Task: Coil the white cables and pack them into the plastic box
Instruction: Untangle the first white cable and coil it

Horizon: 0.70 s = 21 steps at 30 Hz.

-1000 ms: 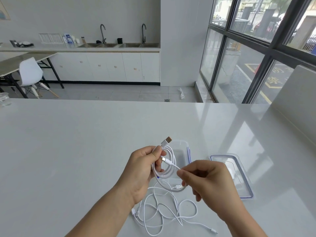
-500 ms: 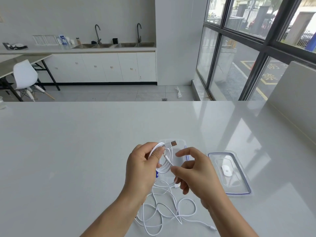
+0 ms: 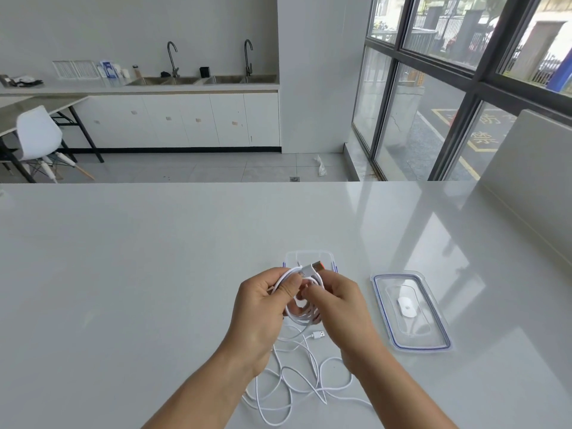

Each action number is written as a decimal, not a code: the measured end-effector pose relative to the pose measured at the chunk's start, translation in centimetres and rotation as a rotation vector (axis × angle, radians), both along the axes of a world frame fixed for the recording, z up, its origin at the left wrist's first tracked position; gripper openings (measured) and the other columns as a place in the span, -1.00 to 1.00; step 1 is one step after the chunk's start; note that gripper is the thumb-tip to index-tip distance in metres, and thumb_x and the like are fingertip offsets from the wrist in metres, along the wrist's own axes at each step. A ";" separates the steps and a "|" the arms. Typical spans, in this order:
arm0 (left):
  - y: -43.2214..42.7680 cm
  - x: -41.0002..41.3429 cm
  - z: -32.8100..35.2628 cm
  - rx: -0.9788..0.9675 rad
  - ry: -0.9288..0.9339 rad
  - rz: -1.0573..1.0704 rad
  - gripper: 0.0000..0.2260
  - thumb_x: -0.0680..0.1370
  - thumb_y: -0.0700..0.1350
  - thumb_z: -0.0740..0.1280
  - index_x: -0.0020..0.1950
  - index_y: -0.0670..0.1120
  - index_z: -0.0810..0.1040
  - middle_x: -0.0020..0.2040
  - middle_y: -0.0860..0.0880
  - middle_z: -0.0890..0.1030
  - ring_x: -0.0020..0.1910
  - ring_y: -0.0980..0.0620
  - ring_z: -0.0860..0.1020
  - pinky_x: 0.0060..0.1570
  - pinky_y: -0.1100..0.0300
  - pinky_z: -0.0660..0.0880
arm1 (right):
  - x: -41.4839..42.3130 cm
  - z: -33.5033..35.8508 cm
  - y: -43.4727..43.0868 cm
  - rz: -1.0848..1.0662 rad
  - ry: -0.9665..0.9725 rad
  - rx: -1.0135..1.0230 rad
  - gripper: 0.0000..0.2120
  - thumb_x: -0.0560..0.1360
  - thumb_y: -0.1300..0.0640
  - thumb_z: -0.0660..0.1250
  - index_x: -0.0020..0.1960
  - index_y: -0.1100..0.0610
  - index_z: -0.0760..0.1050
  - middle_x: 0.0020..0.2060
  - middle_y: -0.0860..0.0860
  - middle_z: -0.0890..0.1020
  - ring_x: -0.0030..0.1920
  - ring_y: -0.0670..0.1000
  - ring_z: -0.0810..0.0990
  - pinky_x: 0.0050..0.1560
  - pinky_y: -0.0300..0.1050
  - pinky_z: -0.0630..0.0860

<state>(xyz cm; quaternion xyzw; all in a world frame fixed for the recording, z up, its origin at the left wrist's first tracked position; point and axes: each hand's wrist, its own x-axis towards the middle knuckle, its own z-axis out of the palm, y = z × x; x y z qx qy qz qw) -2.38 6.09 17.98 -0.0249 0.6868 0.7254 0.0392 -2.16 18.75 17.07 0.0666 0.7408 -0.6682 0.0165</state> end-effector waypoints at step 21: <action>-1.7 -1.9 1.1 0.601 -0.348 0.081 -0.81 0.64 -0.13 0.25 -0.11 -0.19 0.55 -0.39 -0.06 0.47 -0.40 -0.01 0.57 -0.05 0.00 0.54 | 2.0 -1.5 4.5 -0.316 0.095 -0.631 -0.82 0.44 0.03 0.37 -0.12 0.12 0.67 -0.27 0.09 0.67 -0.22 0.03 0.59 -0.28 -0.21 0.58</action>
